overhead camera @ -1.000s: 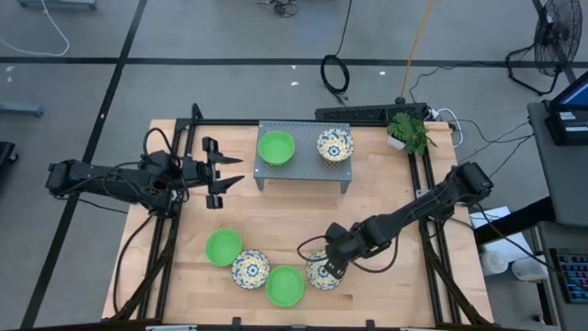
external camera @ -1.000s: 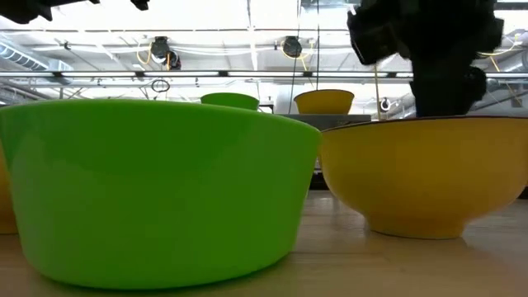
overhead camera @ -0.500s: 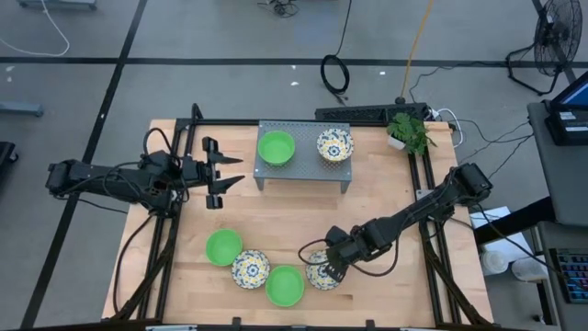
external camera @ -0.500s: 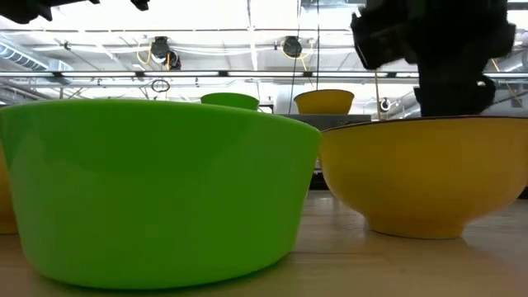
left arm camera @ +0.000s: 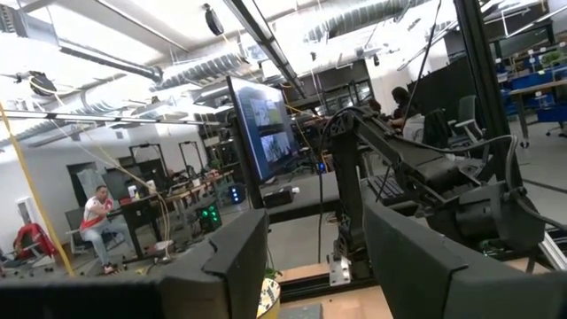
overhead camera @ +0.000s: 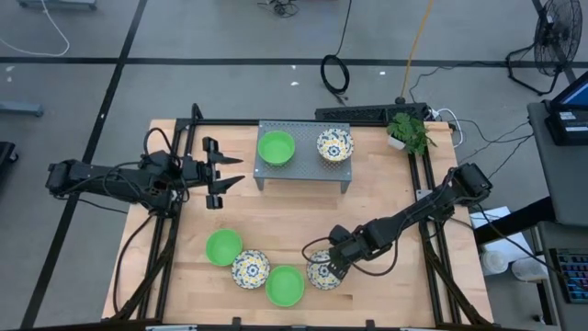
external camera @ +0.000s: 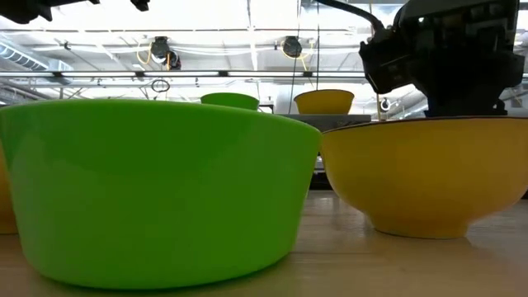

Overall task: Pick & Place Mini bowls
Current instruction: Stack the white patterned bowl on top of the white patterned bowl on the shelf

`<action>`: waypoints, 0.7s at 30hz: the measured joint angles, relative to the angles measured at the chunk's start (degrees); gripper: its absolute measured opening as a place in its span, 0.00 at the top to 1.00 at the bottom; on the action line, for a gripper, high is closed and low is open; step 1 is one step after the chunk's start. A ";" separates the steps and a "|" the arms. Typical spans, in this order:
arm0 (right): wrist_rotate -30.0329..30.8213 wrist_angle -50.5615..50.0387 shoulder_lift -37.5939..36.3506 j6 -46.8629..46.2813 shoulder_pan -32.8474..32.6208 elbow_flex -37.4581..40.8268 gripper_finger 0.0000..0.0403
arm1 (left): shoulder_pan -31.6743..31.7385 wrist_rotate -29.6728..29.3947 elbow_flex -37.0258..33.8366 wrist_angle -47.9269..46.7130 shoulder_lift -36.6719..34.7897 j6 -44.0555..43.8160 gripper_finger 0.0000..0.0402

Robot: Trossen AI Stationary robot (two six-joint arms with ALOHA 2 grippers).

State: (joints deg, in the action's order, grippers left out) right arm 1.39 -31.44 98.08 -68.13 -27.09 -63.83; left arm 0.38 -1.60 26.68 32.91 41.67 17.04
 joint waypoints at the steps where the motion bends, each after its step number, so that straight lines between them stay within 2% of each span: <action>1: -0.09 -0.02 0.00 0.07 0.00 0.00 0.53 | 0.00 -0.01 0.00 -0.09 0.00 0.00 0.52; 18: -1.73 0.09 -0.03 3.99 0.18 0.00 0.95 | 0.01 -0.01 0.00 -0.16 0.00 0.04 0.52; 21: -1.67 0.21 -0.17 4.69 0.17 -0.07 0.98 | 0.00 -0.01 0.00 -0.16 0.00 0.04 0.52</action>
State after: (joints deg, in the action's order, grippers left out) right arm -0.28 -31.23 97.91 -63.43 -26.92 -63.90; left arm 0.38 -1.61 26.68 32.75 41.67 17.08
